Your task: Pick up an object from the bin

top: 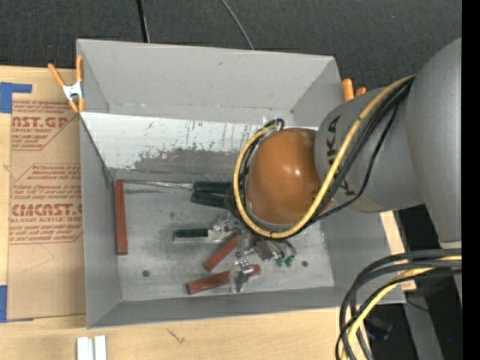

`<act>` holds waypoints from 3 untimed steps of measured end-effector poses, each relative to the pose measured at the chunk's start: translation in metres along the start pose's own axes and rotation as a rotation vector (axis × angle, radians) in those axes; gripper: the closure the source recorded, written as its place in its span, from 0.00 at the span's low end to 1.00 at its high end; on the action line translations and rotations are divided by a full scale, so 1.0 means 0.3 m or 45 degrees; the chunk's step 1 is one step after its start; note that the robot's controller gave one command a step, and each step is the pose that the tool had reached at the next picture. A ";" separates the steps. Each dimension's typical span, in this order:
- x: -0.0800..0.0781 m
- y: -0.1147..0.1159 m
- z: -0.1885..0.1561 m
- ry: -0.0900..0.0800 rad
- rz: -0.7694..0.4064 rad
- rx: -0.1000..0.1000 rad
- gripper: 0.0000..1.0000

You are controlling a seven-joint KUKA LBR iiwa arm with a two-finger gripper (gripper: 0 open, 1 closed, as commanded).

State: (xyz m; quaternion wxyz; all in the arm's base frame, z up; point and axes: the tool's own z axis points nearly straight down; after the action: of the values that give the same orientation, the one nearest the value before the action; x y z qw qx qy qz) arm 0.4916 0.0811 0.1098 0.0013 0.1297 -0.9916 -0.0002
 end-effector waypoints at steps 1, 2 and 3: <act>-0.024 -0.014 -0.038 -0.006 0.113 -0.001 0.00; -0.011 0.003 0.098 -0.004 -0.101 0.001 0.00; -0.074 0.006 0.108 -0.031 -0.092 -0.004 1.00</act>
Offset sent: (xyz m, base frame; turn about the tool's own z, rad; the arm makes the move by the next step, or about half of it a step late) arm 0.0015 0.0022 -0.0398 -0.1030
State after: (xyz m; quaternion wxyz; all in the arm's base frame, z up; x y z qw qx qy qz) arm 0.5127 0.0885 0.0774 -0.0108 0.1654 -0.9862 -0.0033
